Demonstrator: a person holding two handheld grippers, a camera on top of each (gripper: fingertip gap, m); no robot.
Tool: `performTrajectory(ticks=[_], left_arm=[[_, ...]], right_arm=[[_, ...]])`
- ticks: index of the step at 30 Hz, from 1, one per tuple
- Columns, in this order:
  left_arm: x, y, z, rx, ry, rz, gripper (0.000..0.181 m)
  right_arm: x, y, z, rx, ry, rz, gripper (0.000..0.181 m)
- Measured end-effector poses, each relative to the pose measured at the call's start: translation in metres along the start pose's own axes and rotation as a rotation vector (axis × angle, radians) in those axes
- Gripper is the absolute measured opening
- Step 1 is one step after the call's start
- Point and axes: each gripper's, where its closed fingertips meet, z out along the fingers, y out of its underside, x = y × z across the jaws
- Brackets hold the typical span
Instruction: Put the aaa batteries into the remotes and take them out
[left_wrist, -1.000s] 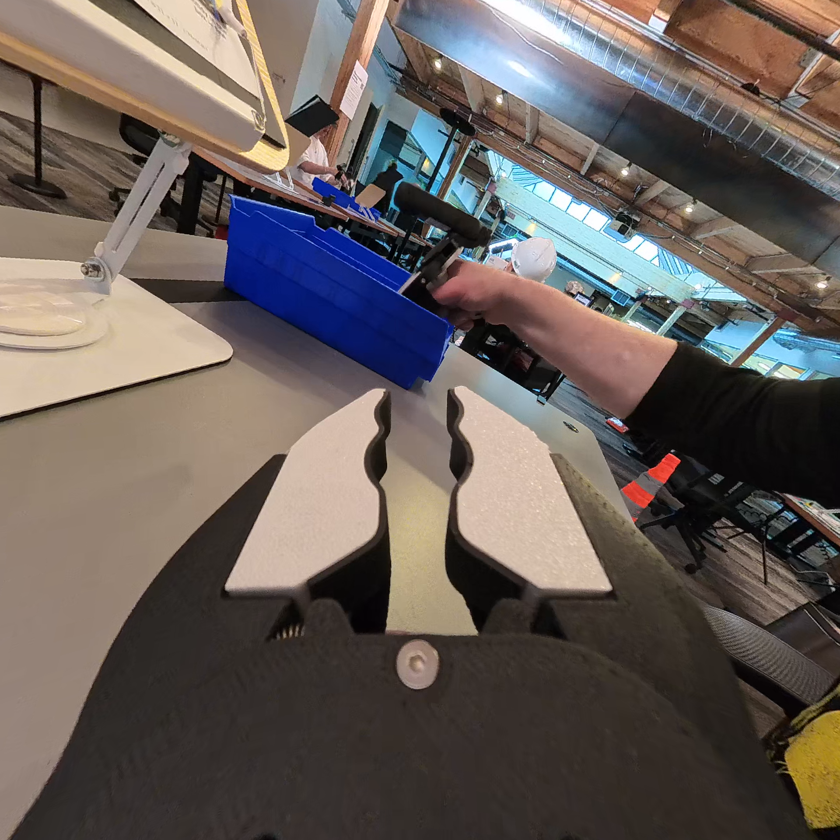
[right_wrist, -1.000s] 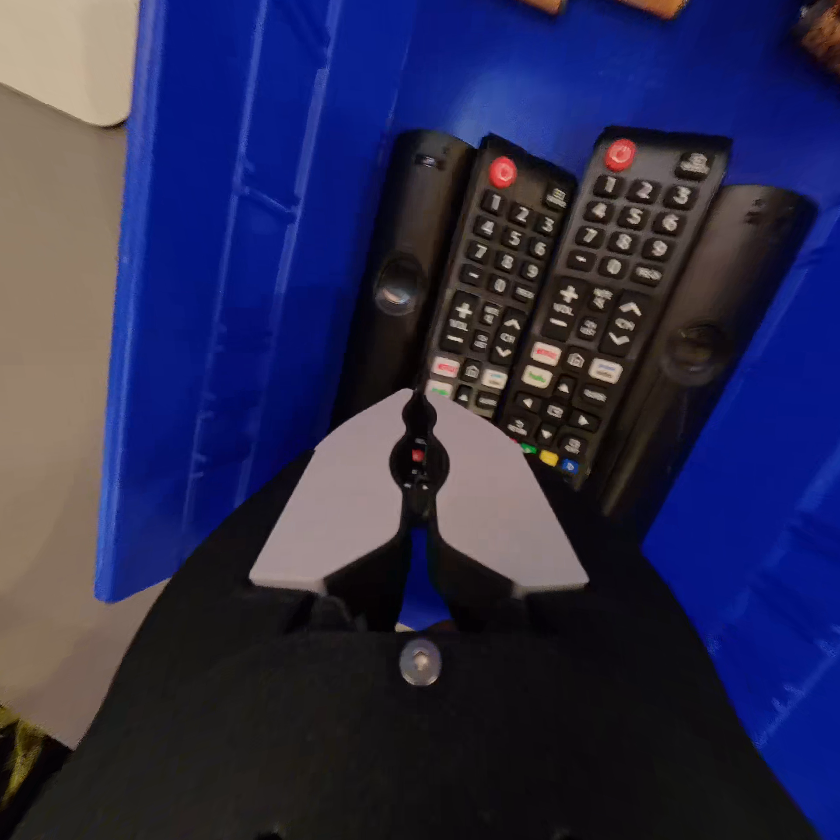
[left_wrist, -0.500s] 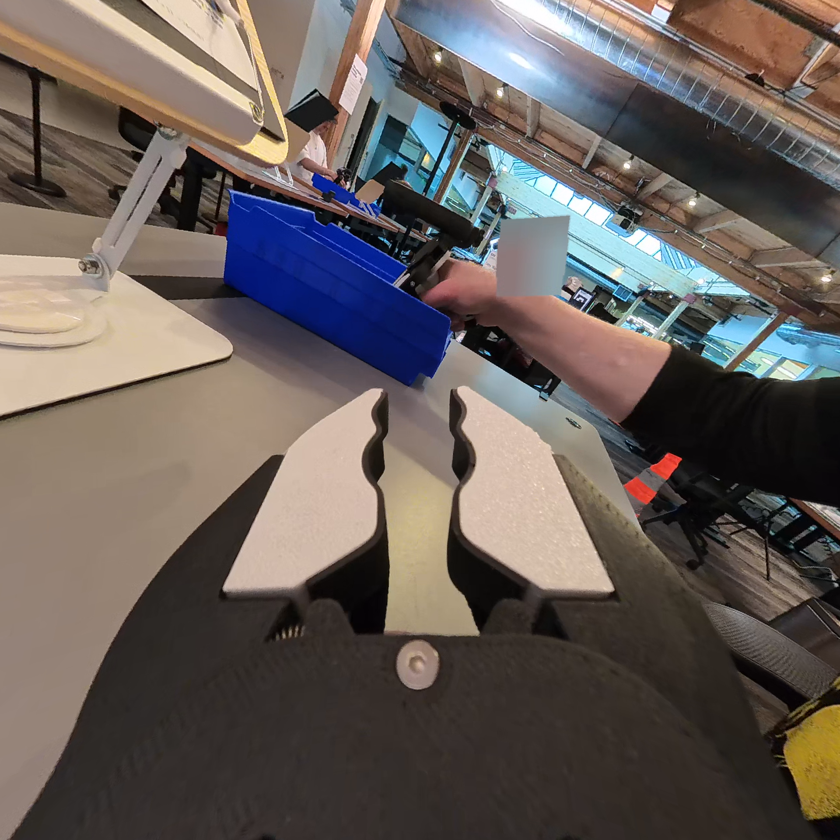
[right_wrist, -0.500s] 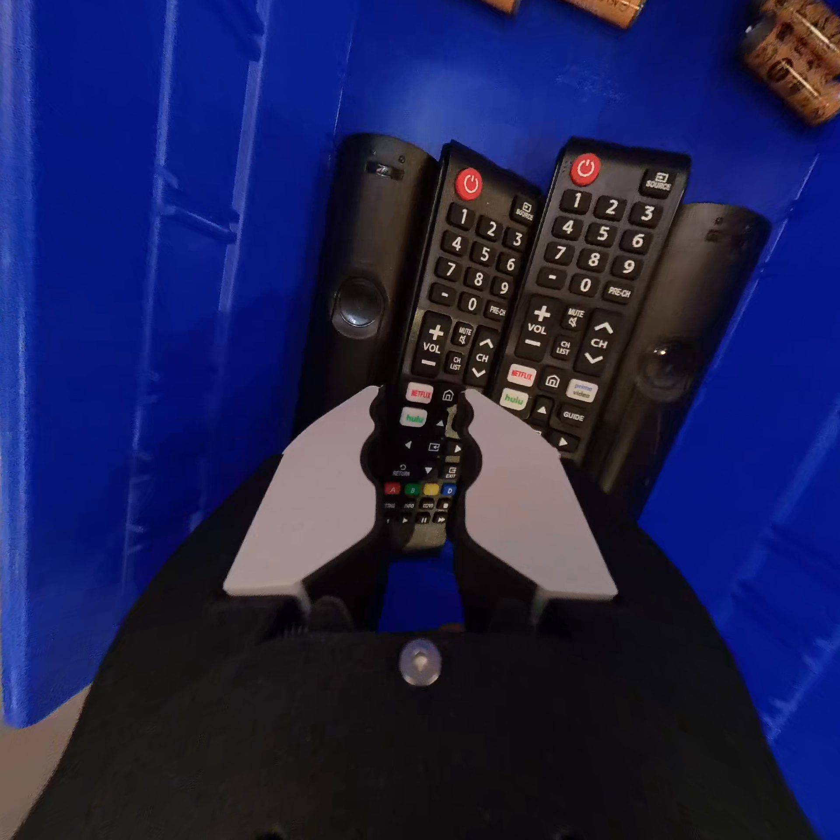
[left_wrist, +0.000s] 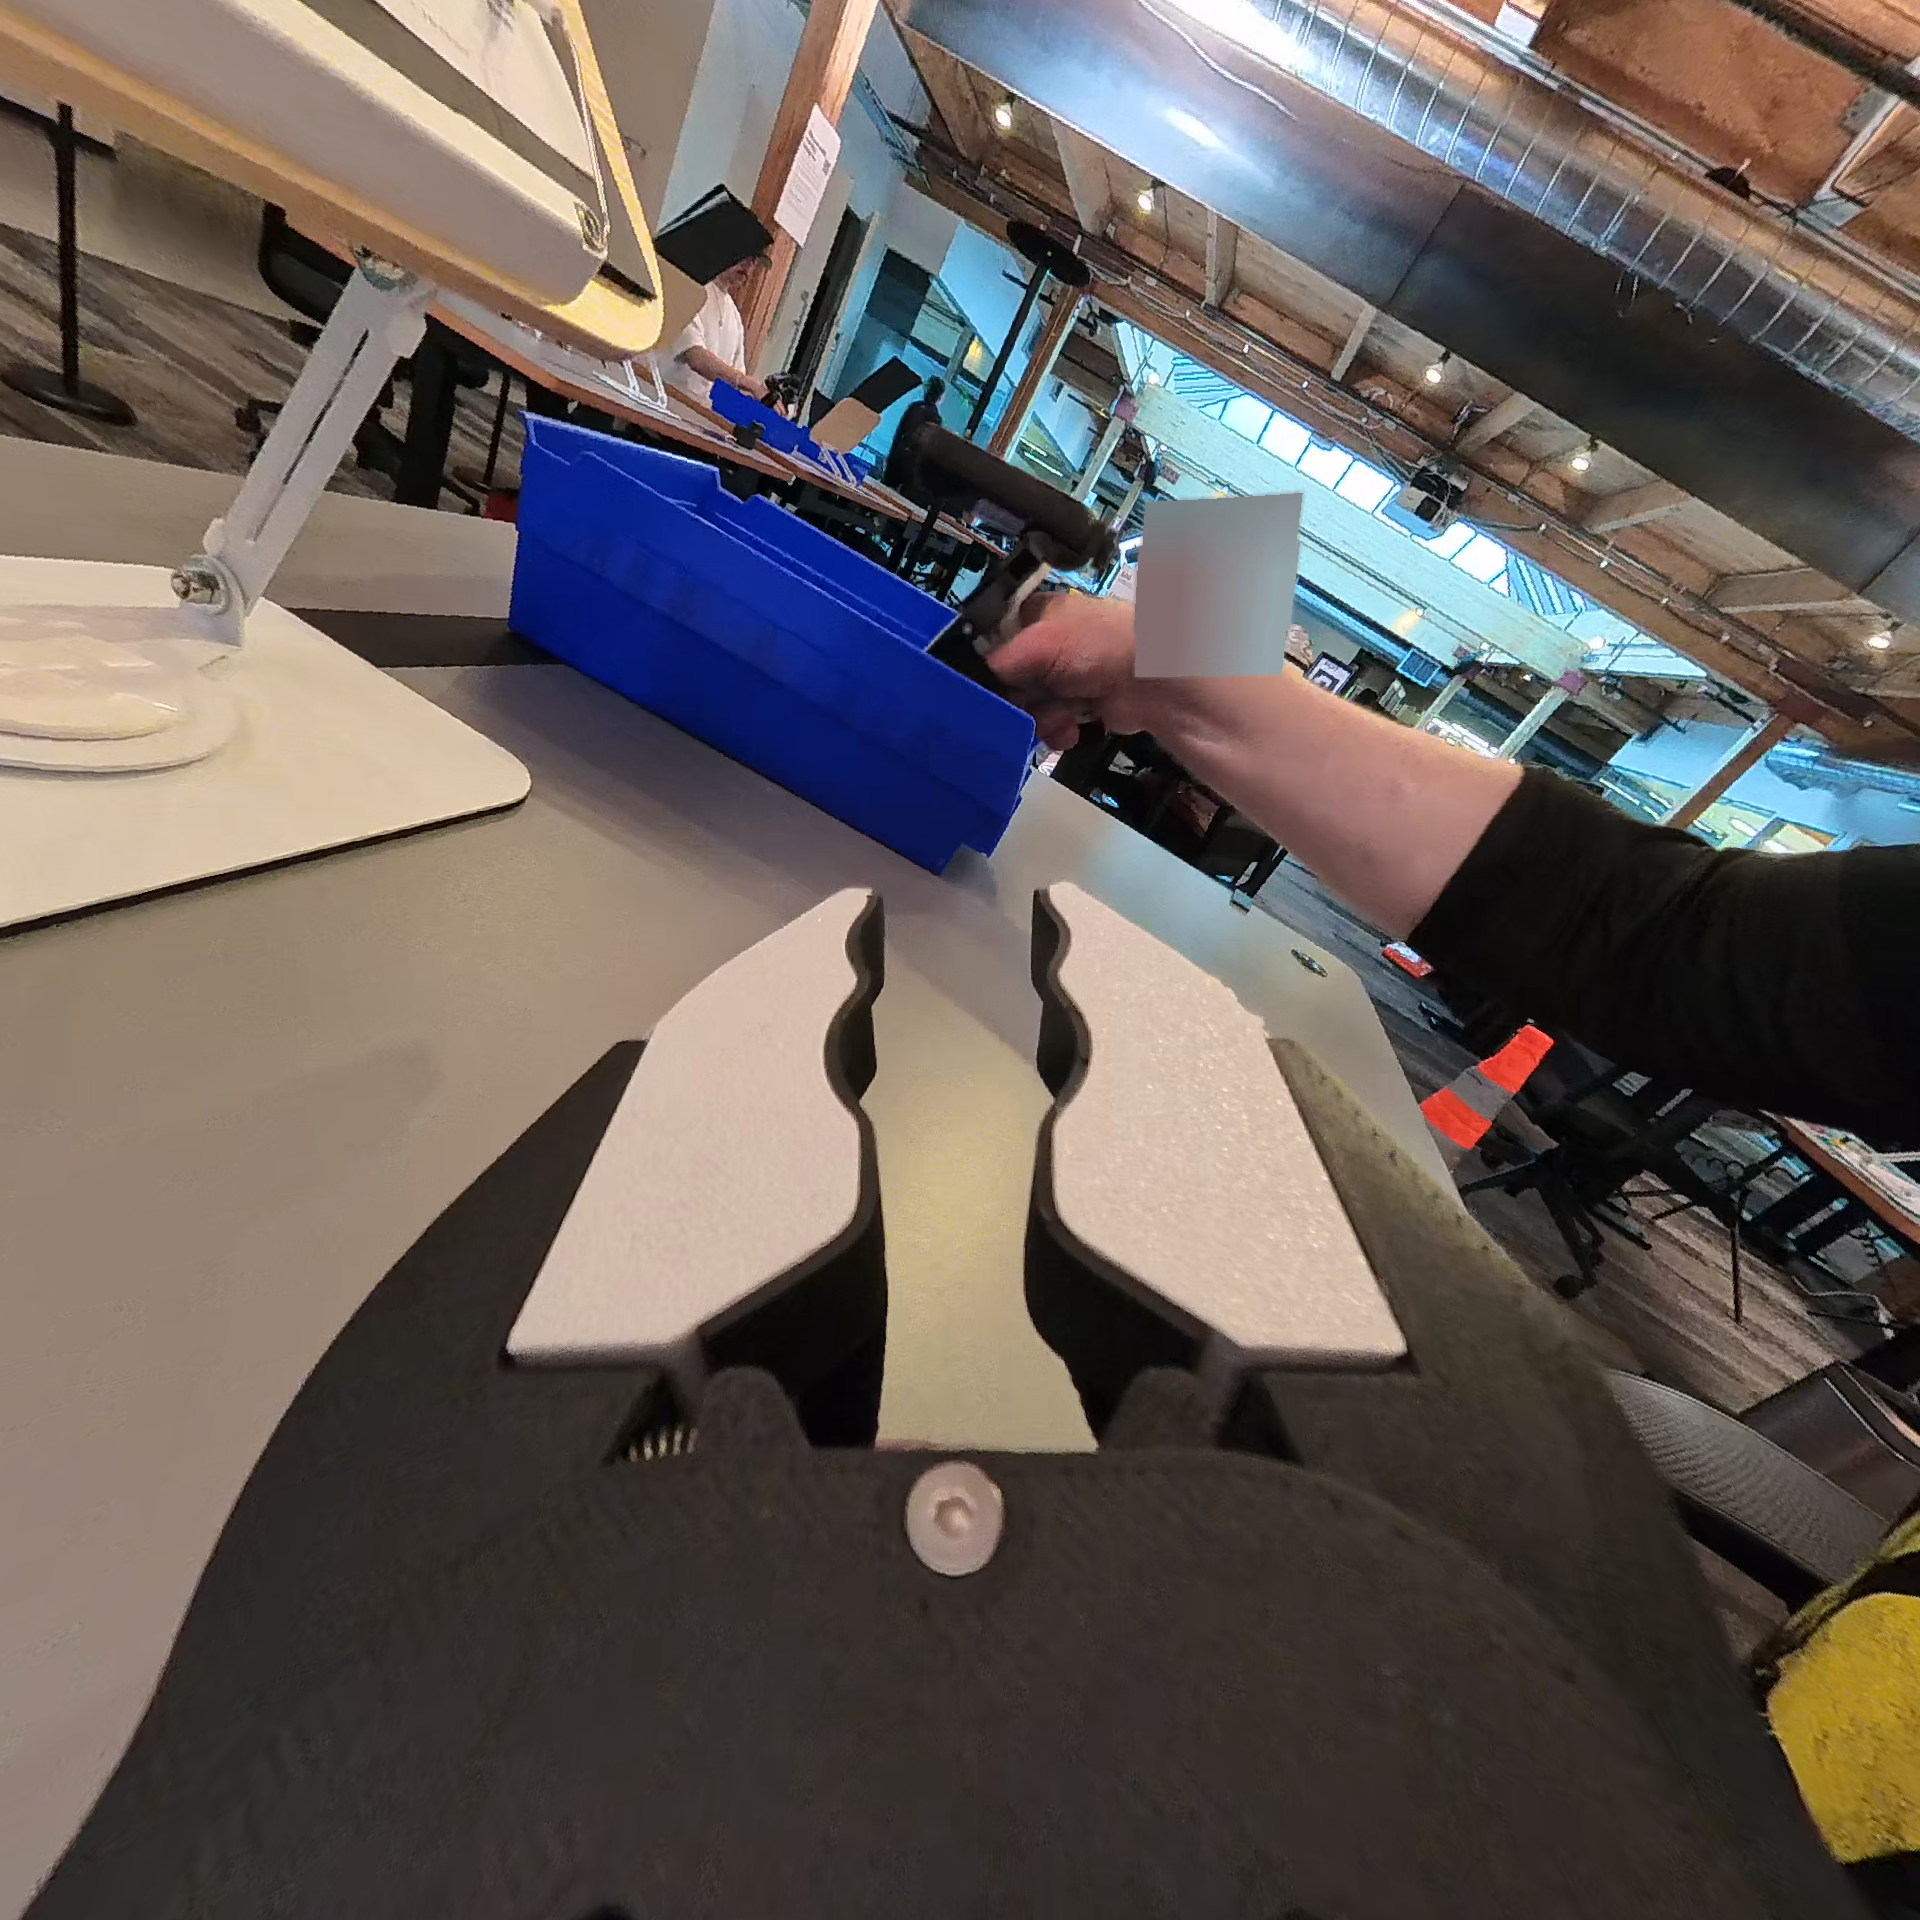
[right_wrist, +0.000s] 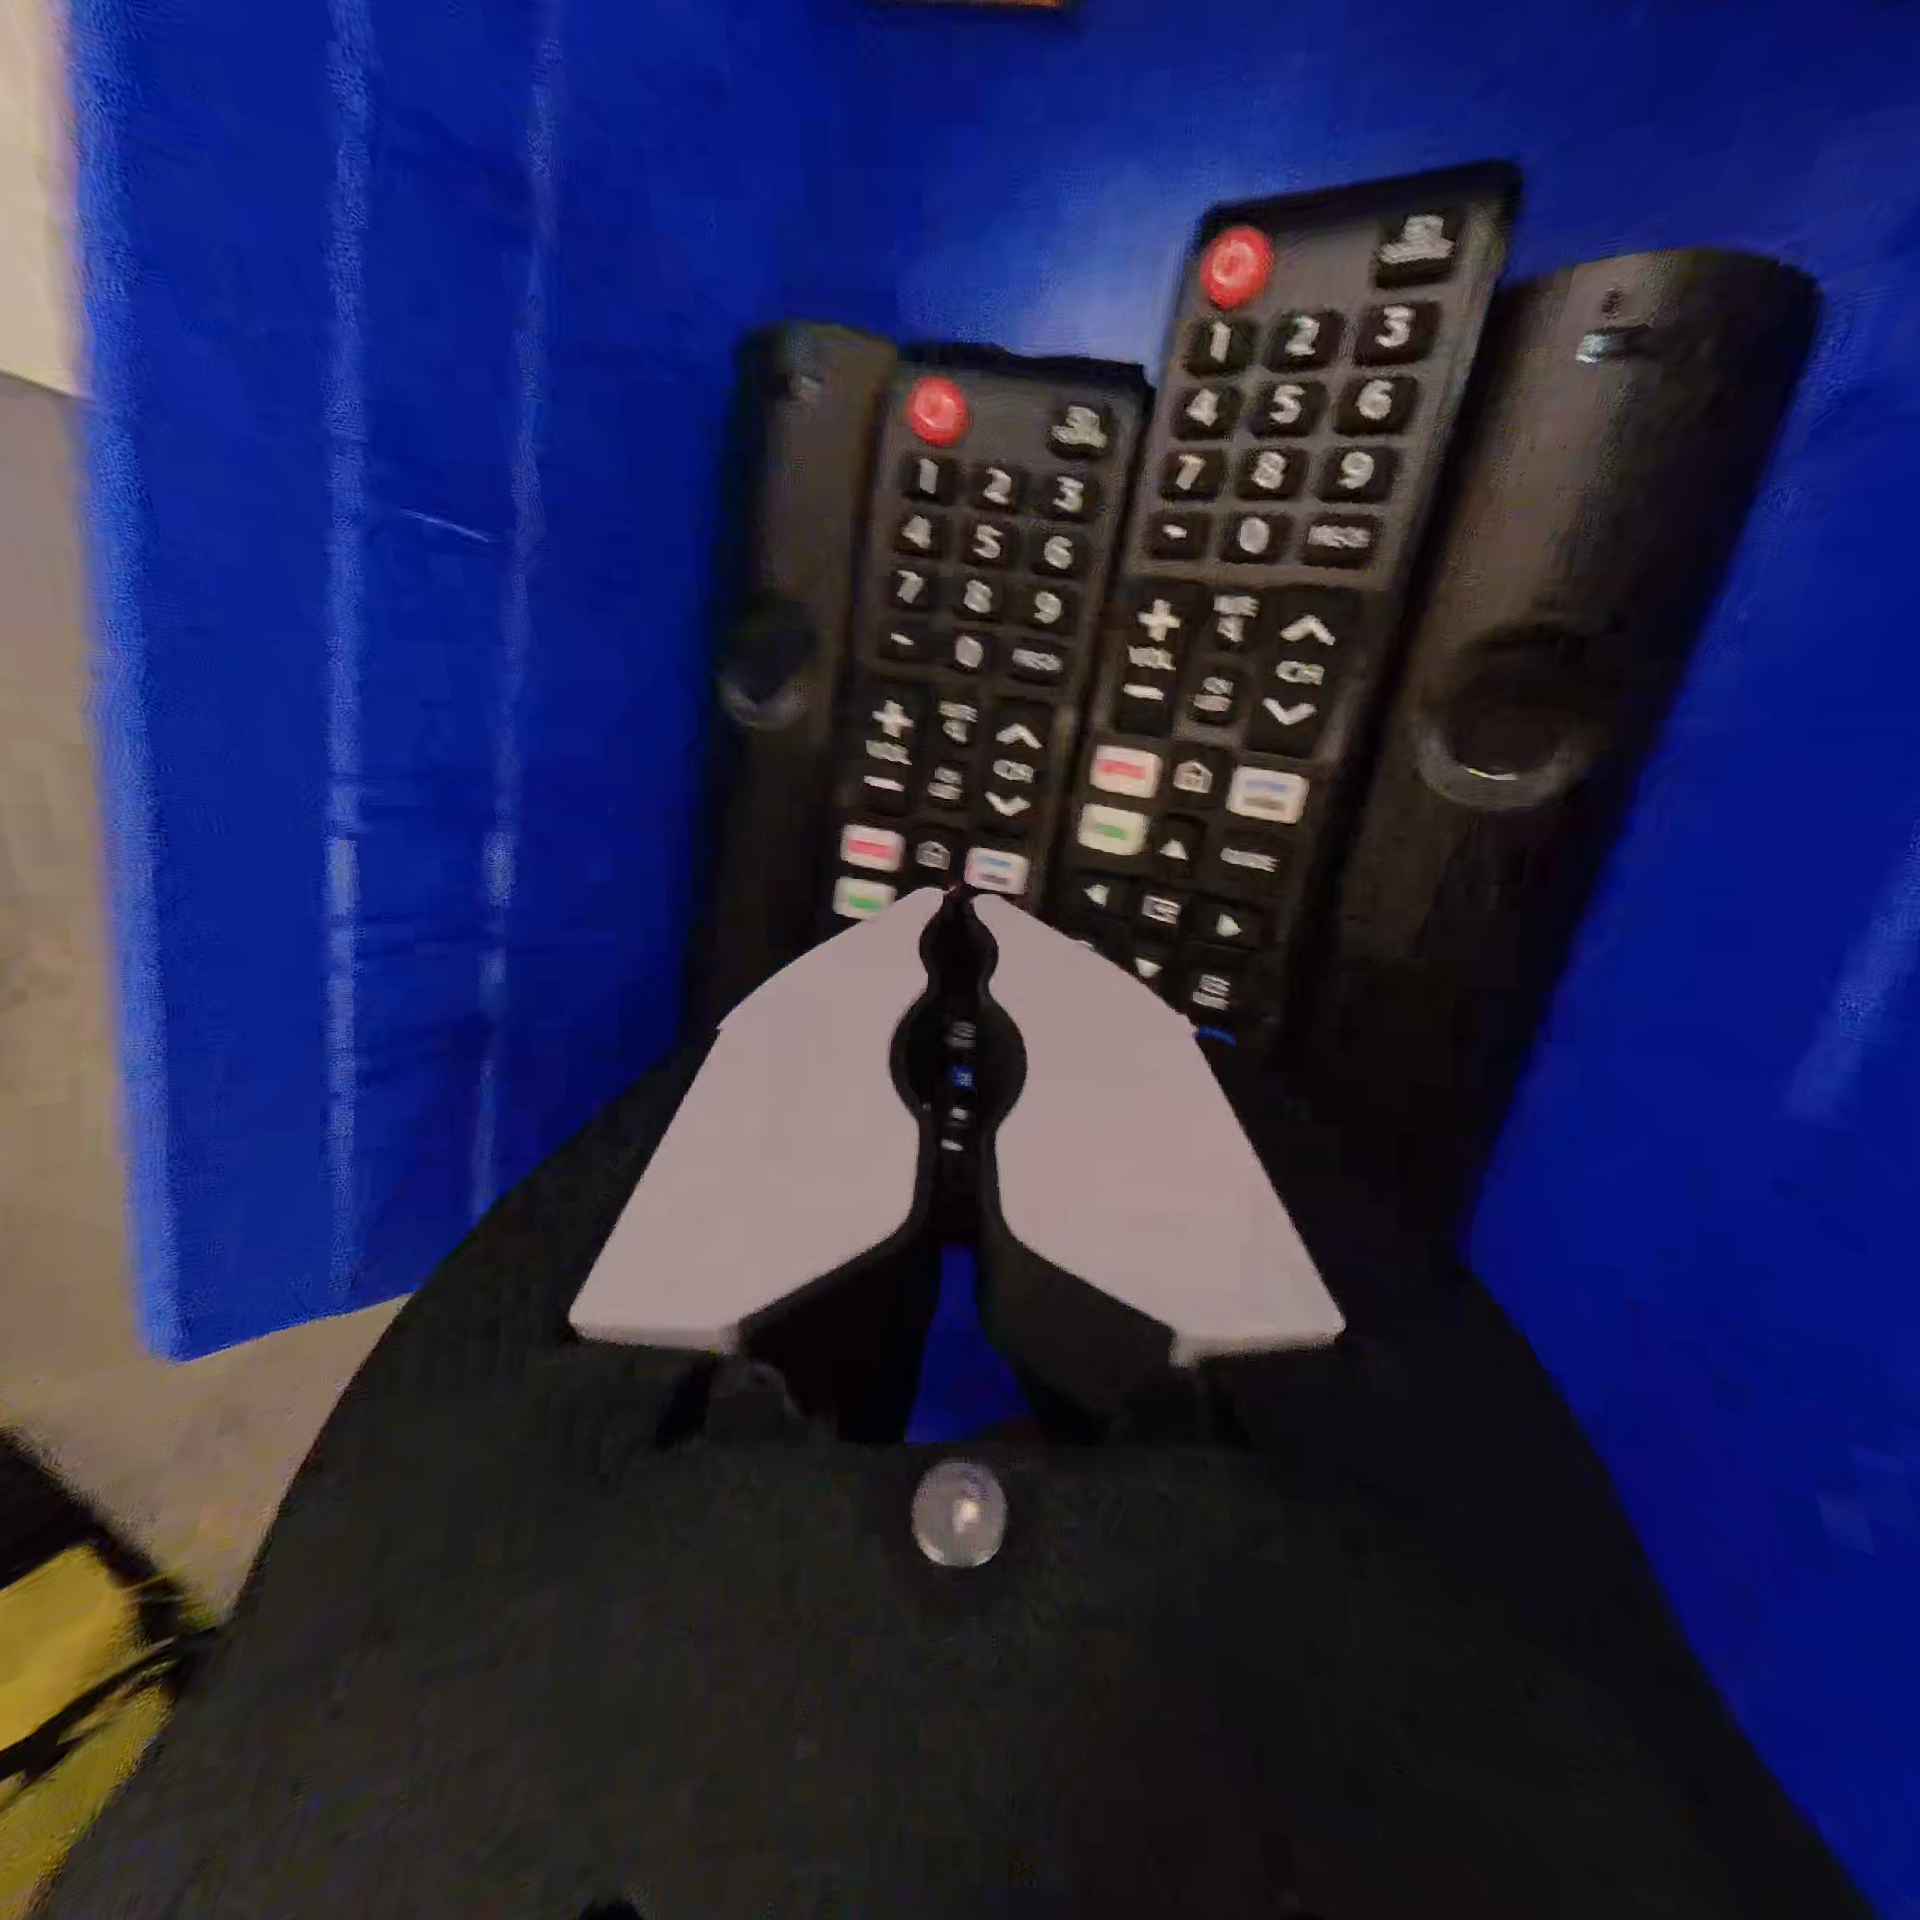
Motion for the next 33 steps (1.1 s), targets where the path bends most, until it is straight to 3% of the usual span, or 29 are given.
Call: performTrajectory(ticks=[3, 6, 10, 12, 21, 22, 24, 28, 33], left_arm=[[0.0, 0.001, 0.0, -0.003, 0.0, 0.003, 0.027], [-0.002, 0.002, 0.001, -0.003, -0.002, -0.004, 0.027], [-0.002, 0.002, 0.002, -0.009, -0.003, -0.001, 0.028], [-0.001, 0.002, 0.001, -0.009, -0.004, 0.004, 0.028], [0.002, 0.001, 0.0, -0.01, -0.001, 0.017, 0.029], [0.002, 0.001, 0.0, -0.009, -0.001, 0.018, 0.029], [0.001, 0.0, 0.0, -0.002, 0.001, 0.008, 0.029], [-0.001, 0.002, 0.001, -0.01, 0.0, 0.0, 0.029], [-0.002, 0.0, -0.001, -0.004, -0.007, 0.007, 0.03]], right_arm=[[0.006, -0.001, -0.003, -0.02, 0.167, -0.121, 0.001], [-0.021, -0.009, -0.005, -0.004, 0.166, -0.236, 0.029], [-0.014, -0.008, 0.009, -0.052, 0.231, -0.204, 0.052], [-0.008, -0.008, 0.013, -0.052, 0.243, -0.196, 0.041], [-0.005, -0.013, 0.011, 0.047, 0.228, -0.19, 0.043], [-0.01, -0.016, 0.006, 0.08, 0.194, -0.183, 0.025], [-0.011, -0.015, 0.003, 0.077, 0.177, -0.192, 0.016], [-0.003, -0.015, 0.001, 0.03, 0.258, -0.225, 0.015], [0.006, -0.016, -0.005, 0.079, 0.182, -0.131, 0.015]])
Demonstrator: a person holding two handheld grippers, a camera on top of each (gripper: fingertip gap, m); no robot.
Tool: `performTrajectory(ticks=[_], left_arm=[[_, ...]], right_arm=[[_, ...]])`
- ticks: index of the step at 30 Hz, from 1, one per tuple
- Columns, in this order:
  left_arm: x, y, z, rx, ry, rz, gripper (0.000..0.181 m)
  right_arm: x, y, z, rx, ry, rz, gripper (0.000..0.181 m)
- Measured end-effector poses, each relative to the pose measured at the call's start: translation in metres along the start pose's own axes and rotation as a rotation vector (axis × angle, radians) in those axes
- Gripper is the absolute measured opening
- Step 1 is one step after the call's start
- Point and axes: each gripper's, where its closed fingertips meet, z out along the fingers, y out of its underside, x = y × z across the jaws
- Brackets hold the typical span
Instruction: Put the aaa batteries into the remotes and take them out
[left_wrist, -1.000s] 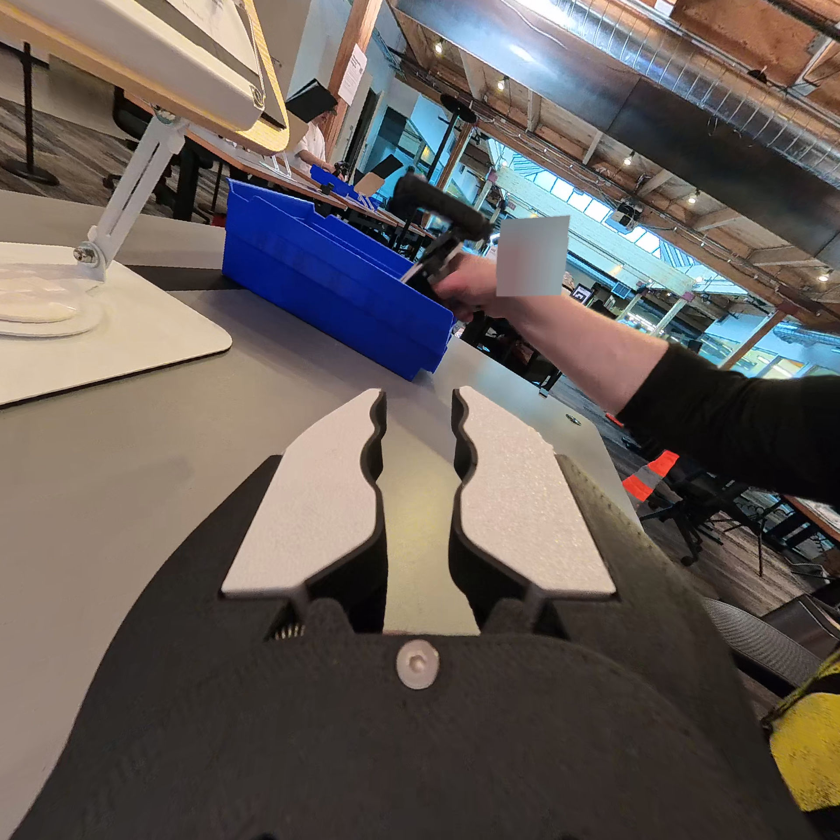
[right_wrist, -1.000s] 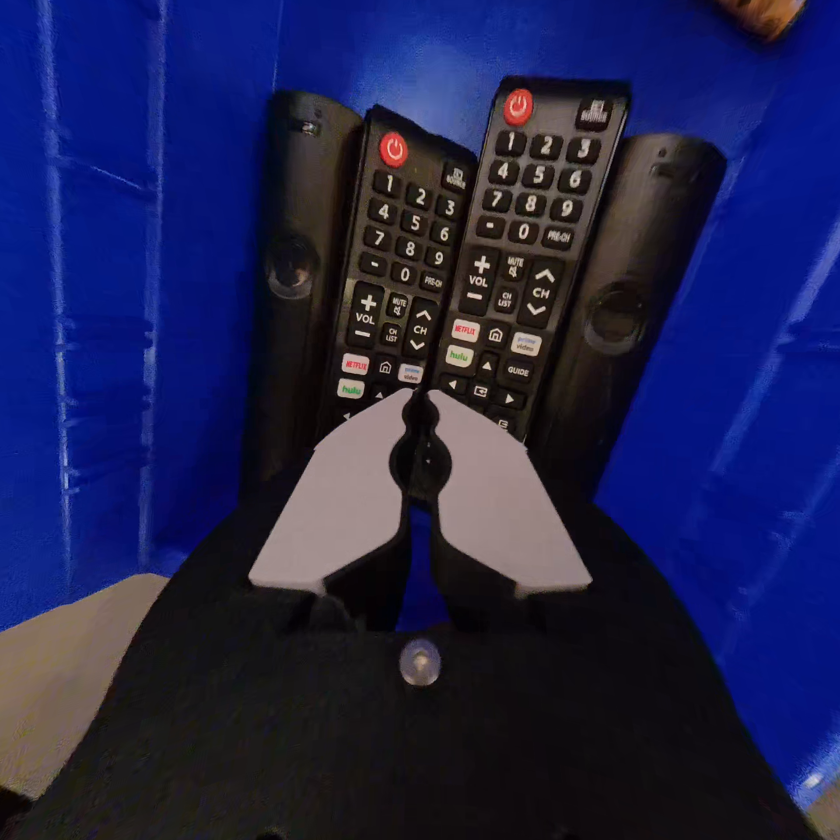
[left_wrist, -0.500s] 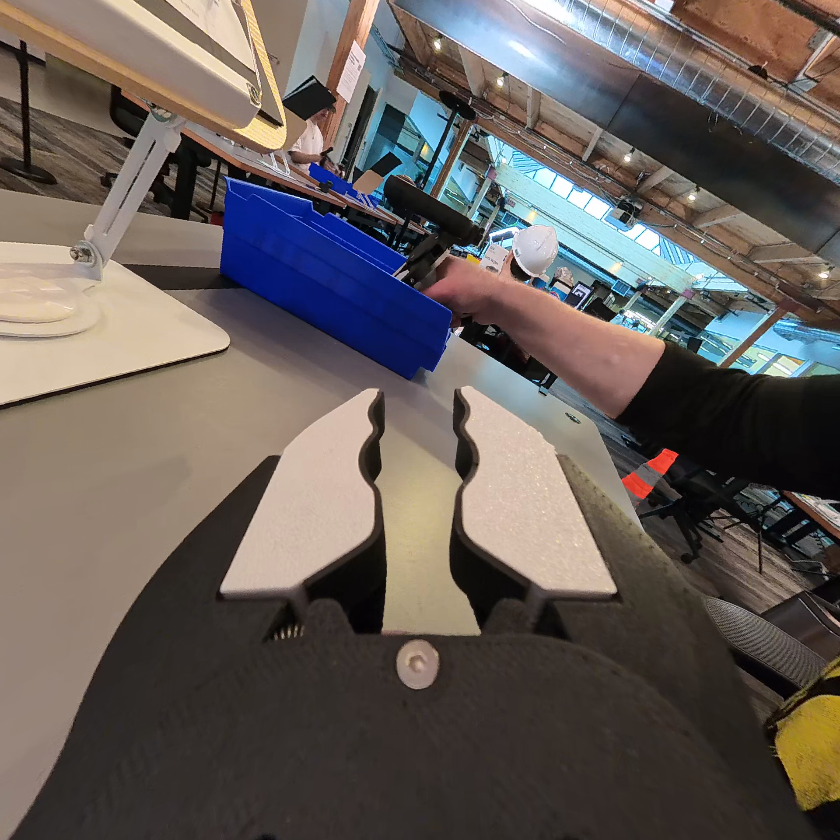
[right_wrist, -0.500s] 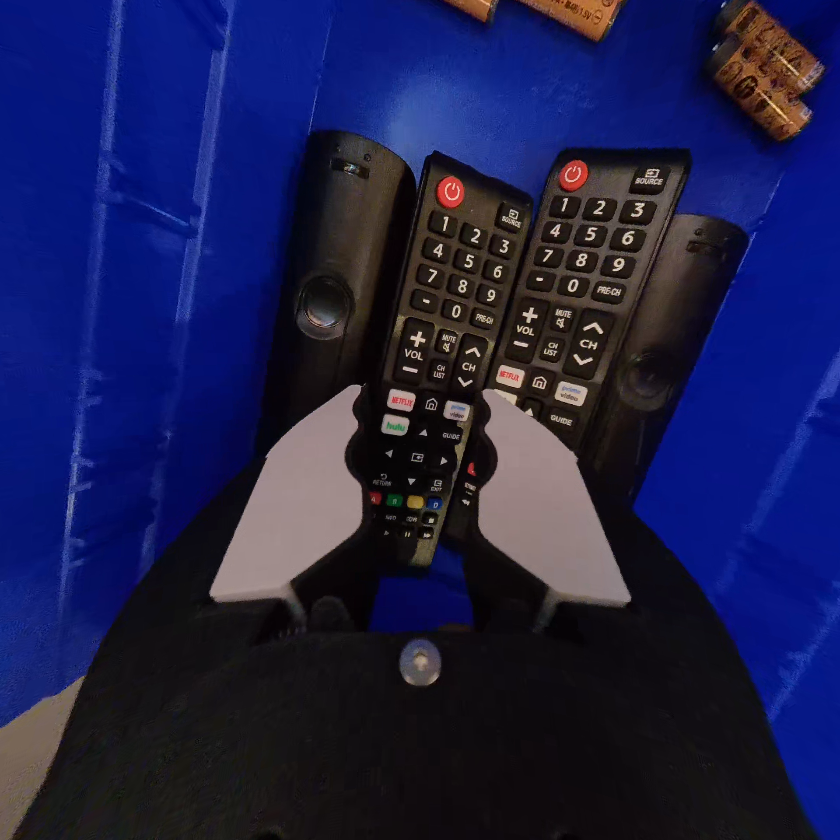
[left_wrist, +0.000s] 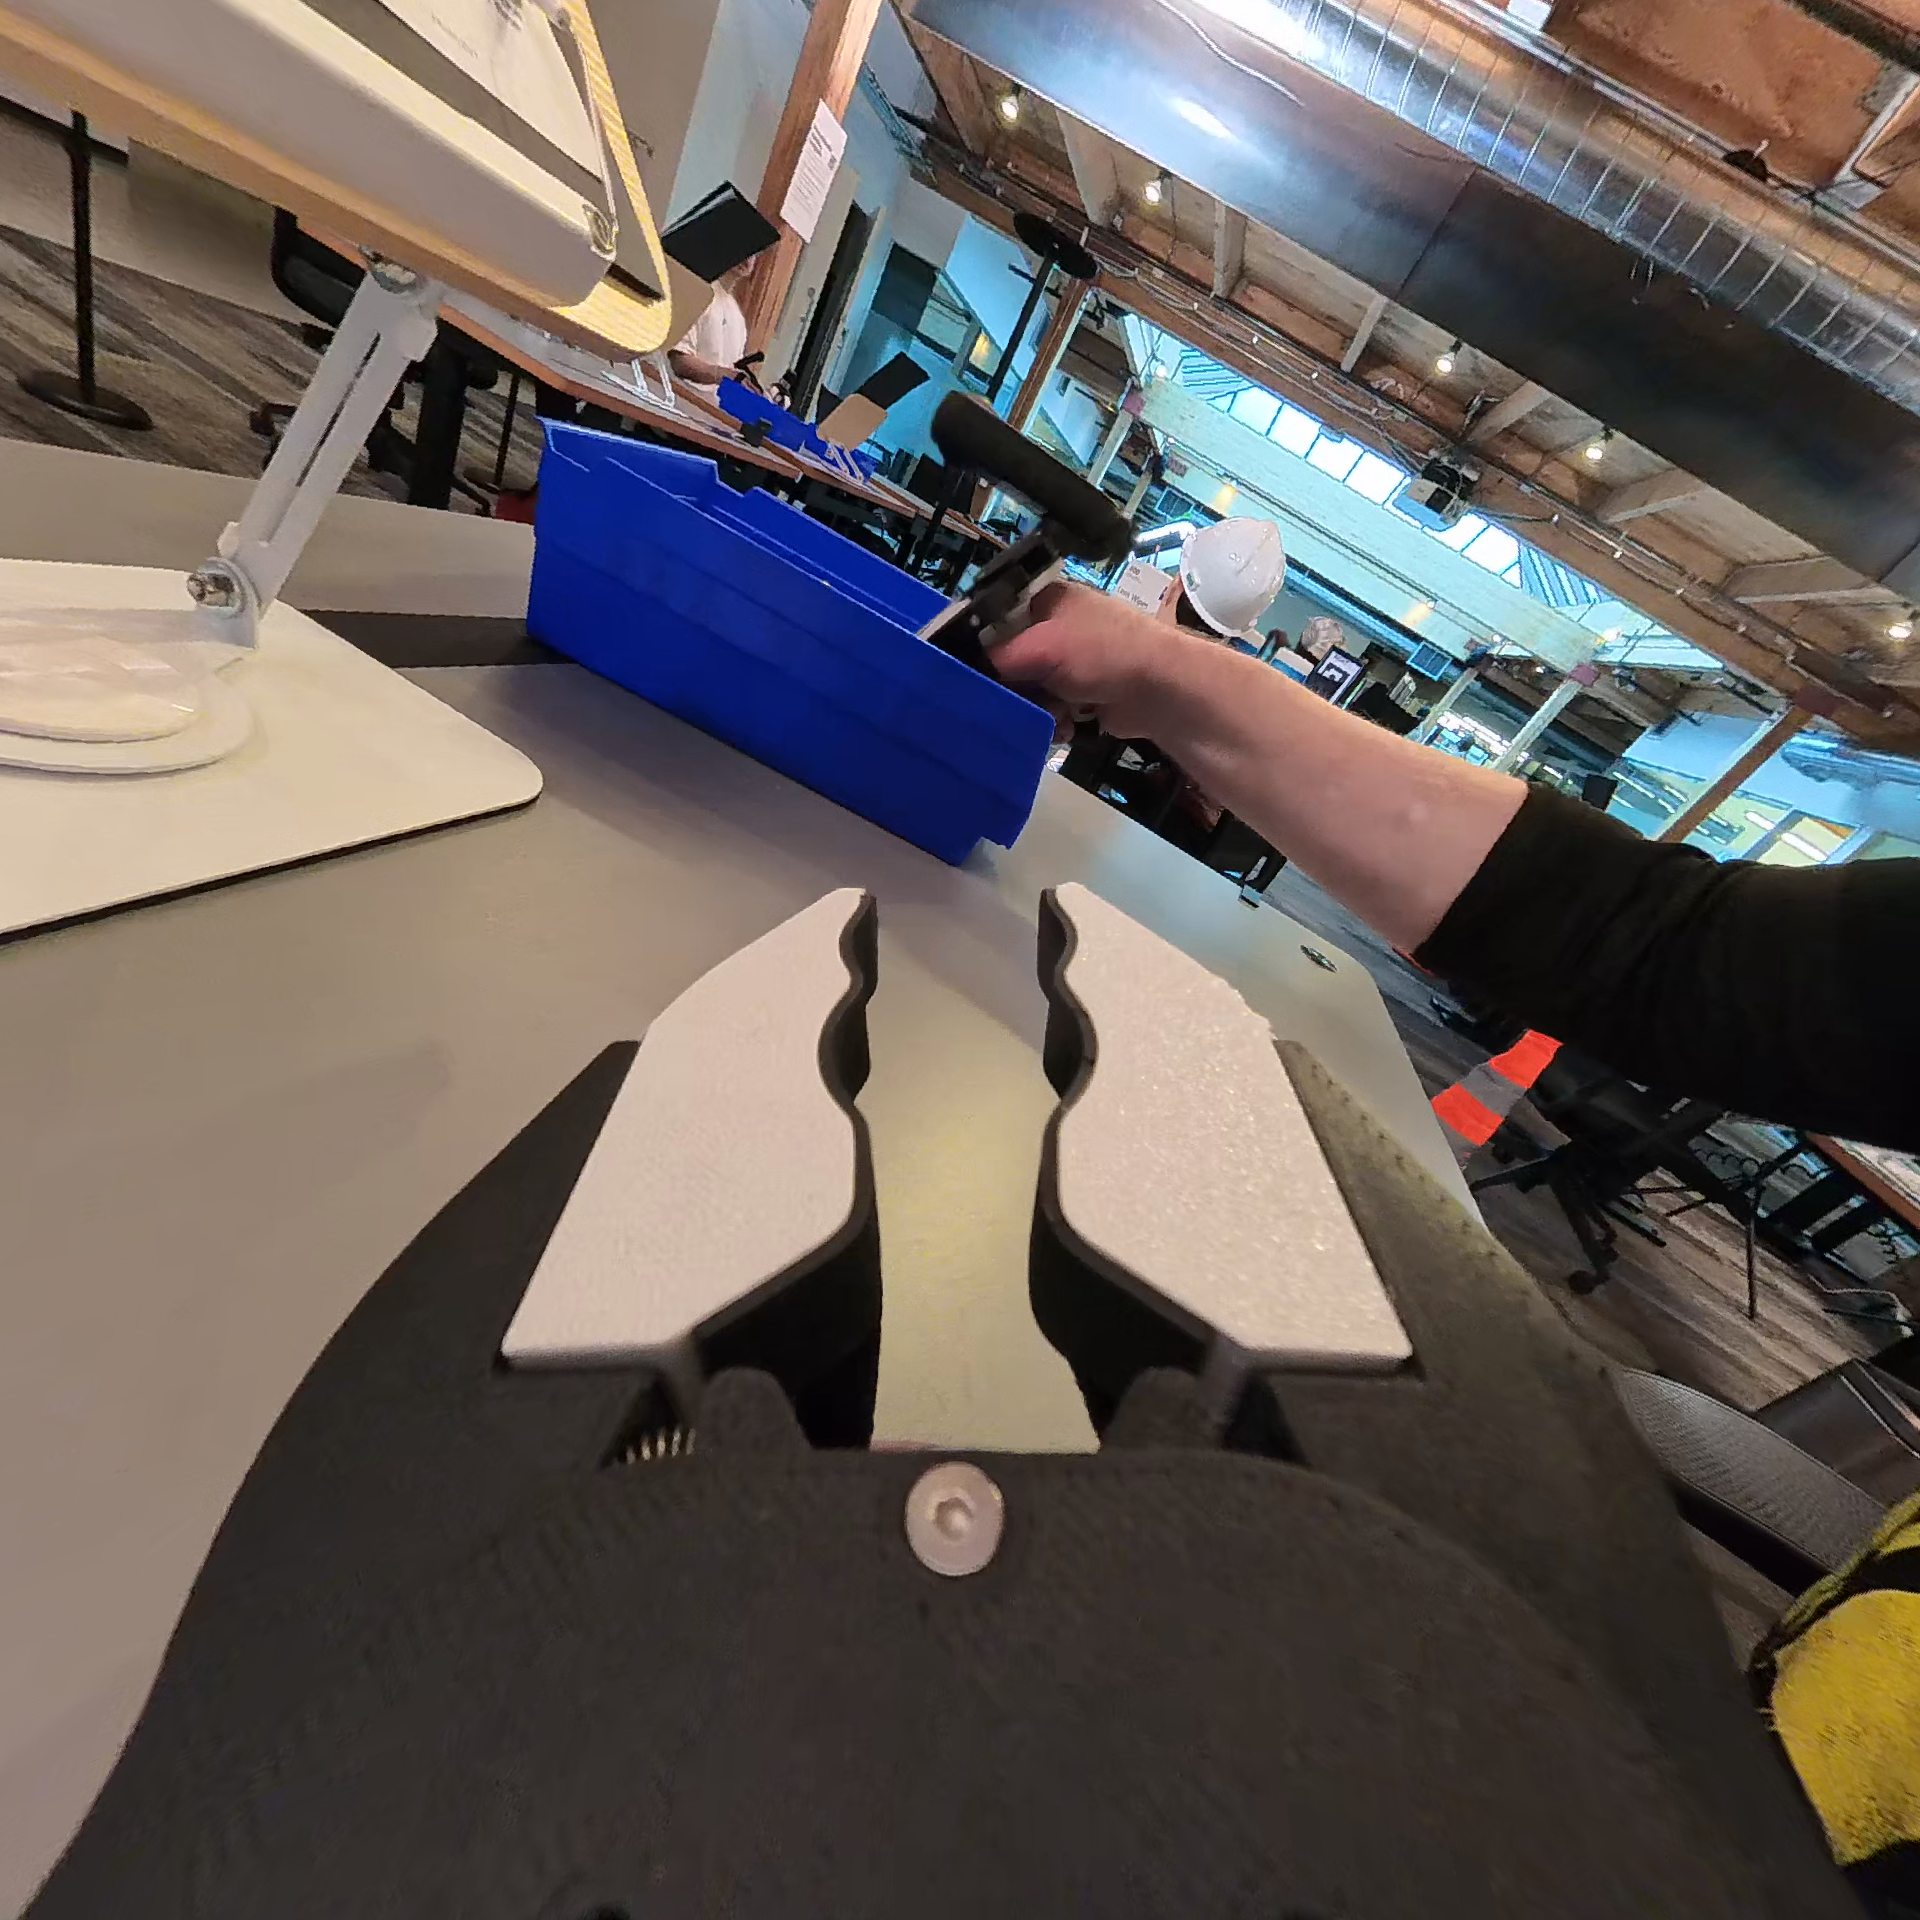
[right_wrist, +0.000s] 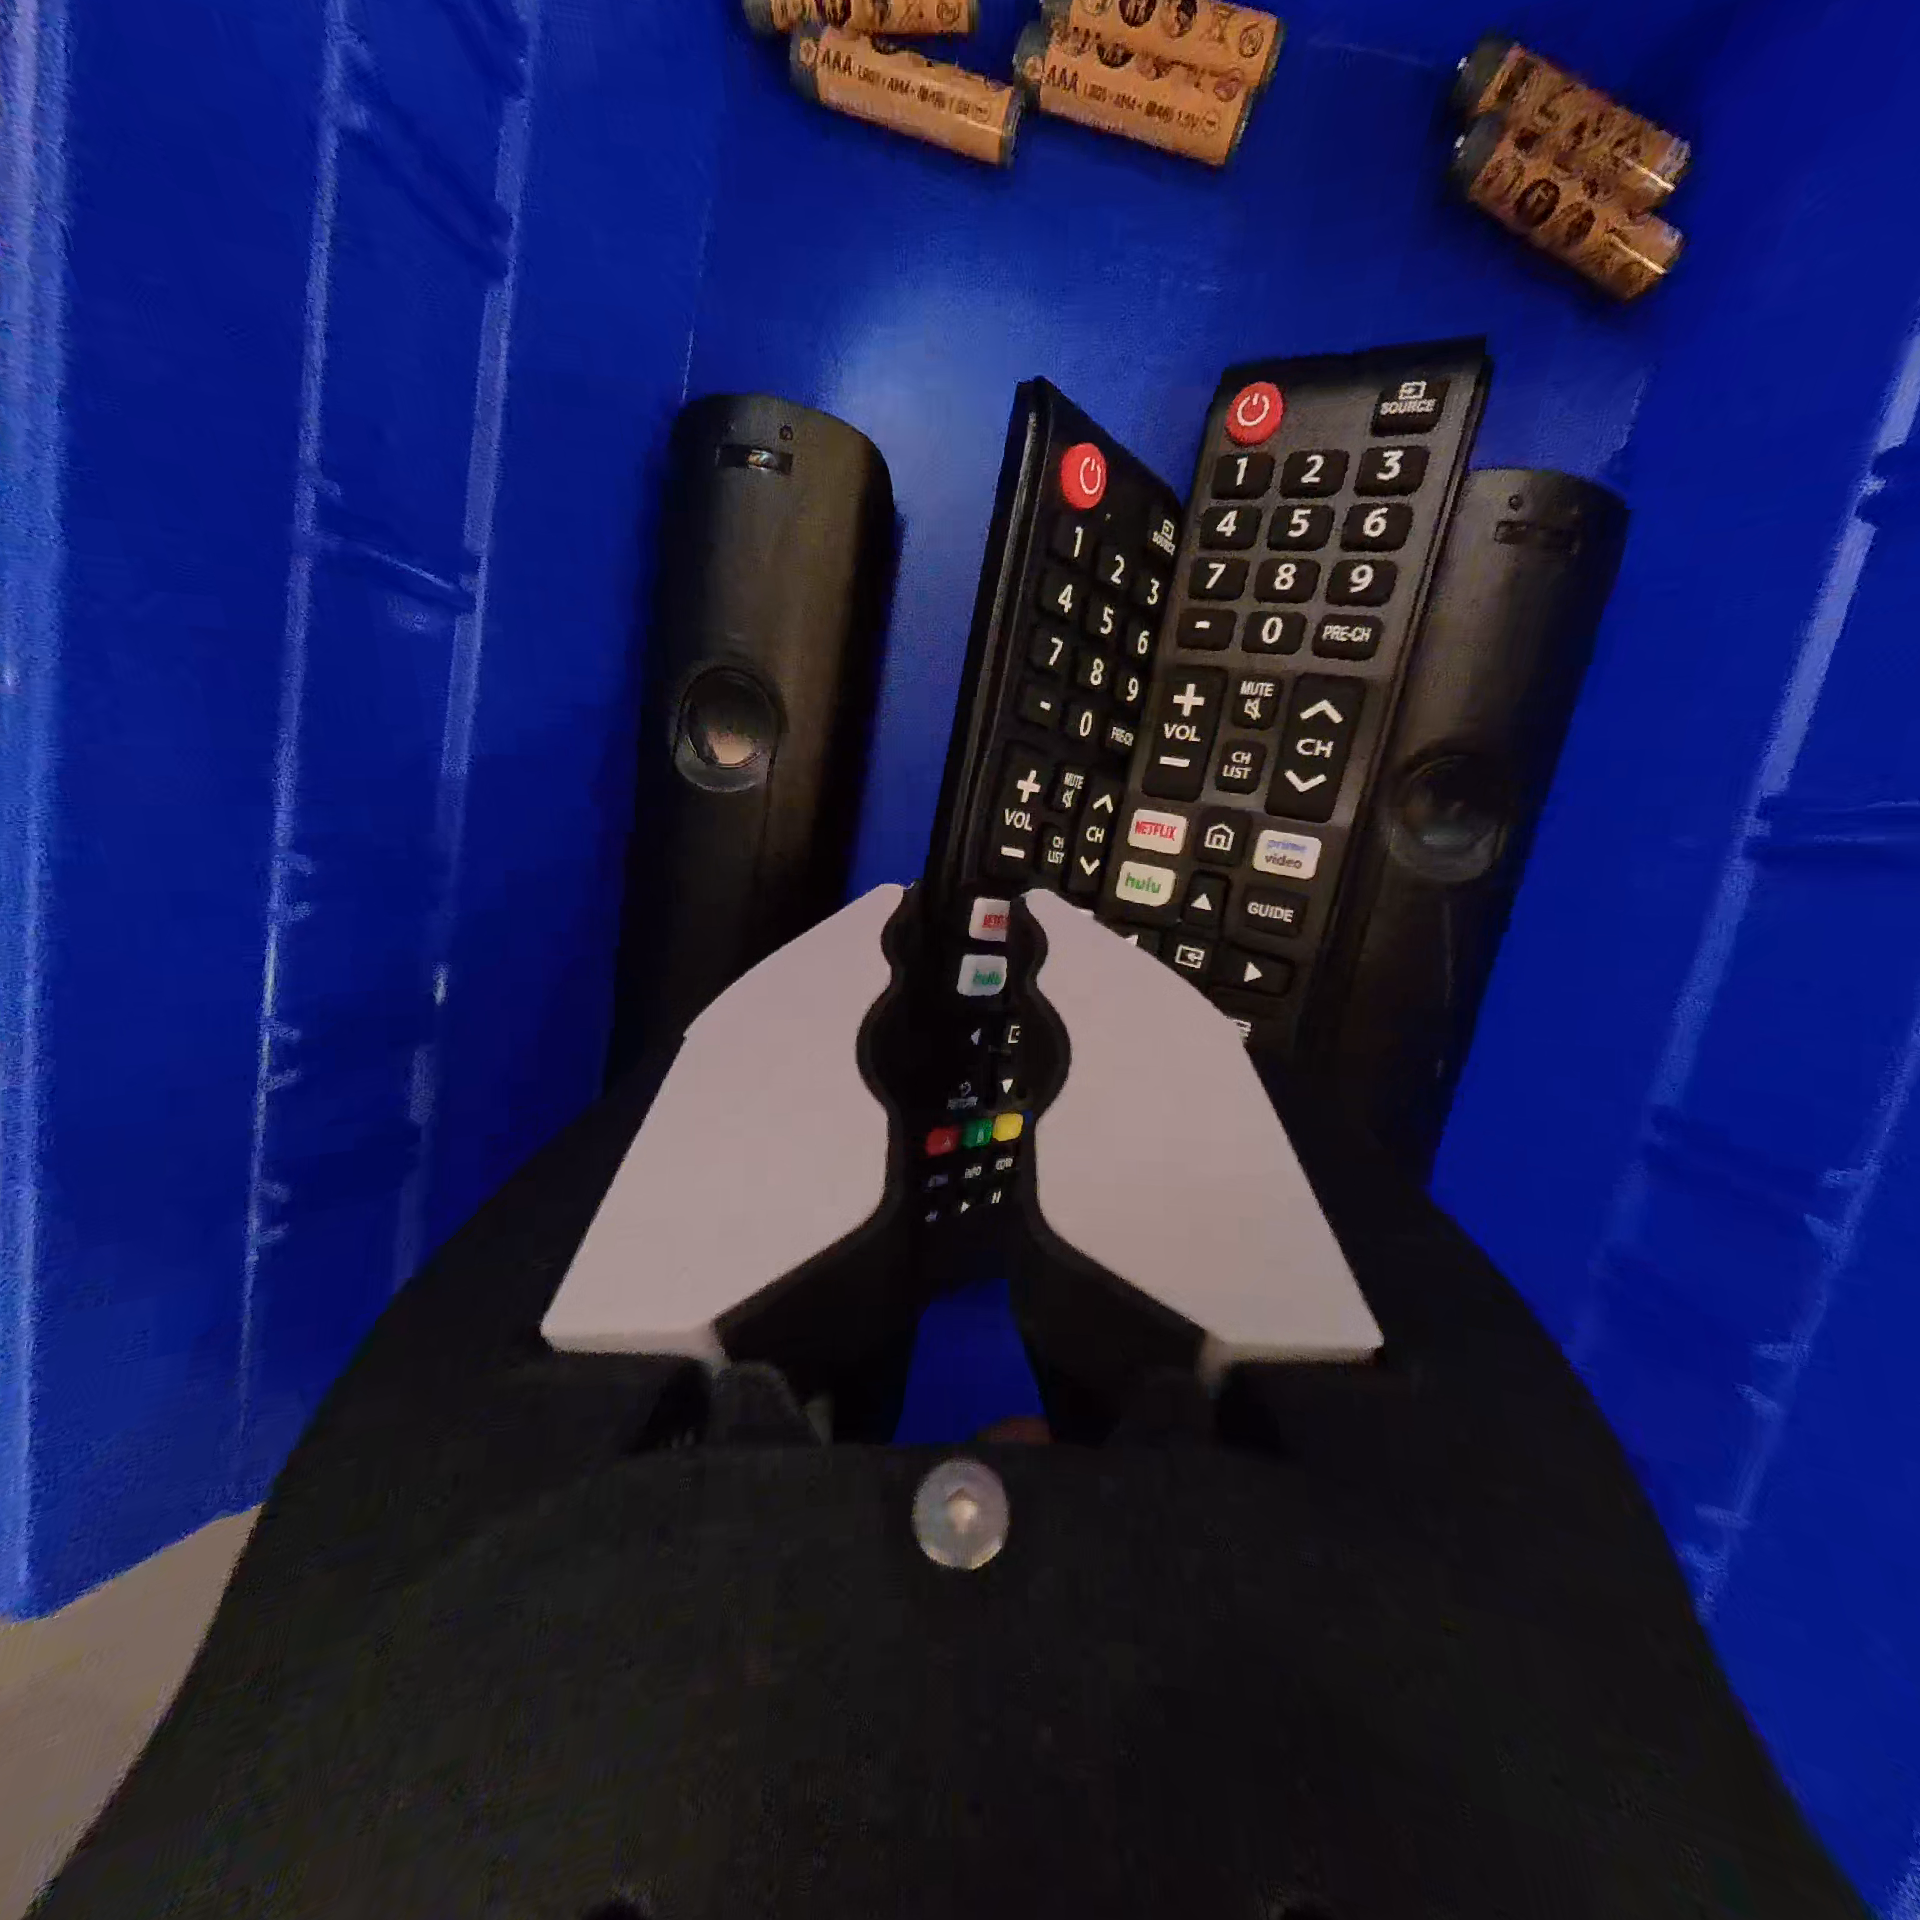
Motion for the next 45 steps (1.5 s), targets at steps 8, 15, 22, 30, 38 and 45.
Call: performTrajectory(ticks=[8, 15, 22, 30, 38, 45], left_arm=[[-0.002, 0.004, 0.004, -0.013, 0.004, -0.009, 0.03], [-0.002, 0.005, 0.004, -0.017, 0.007, -0.01, 0.031], [-0.001, 0.005, 0.004, -0.02, 0.009, -0.006, 0.031], [-0.001, 0.006, 0.005, -0.026, 0.009, -0.006, 0.032], [-0.001, 0.007, 0.005, -0.028, 0.011, -0.007, 0.032], [-0.001, 0.008, 0.006, -0.032, 0.014, -0.007, 0.033]], right_arm=[[-0.043, -0.01, -0.023, 0.073, -0.49, 0.123, 0.014], [-0.003, -0.004, 0.0, -0.048, -0.243, 0.138, 0.016], [0.025, 0.002, -0.001, -0.129, 0.01, 0.009, 0.016], [0.002, -0.013, -0.016, -0.033, -0.155, 0.026, 0.0], [0.034, -0.014, -0.012, -0.042, 0.065, -0.04, 0.036], [0.027, 0.012, 0.004, -0.167, 0.053, -0.063, 0.051]])
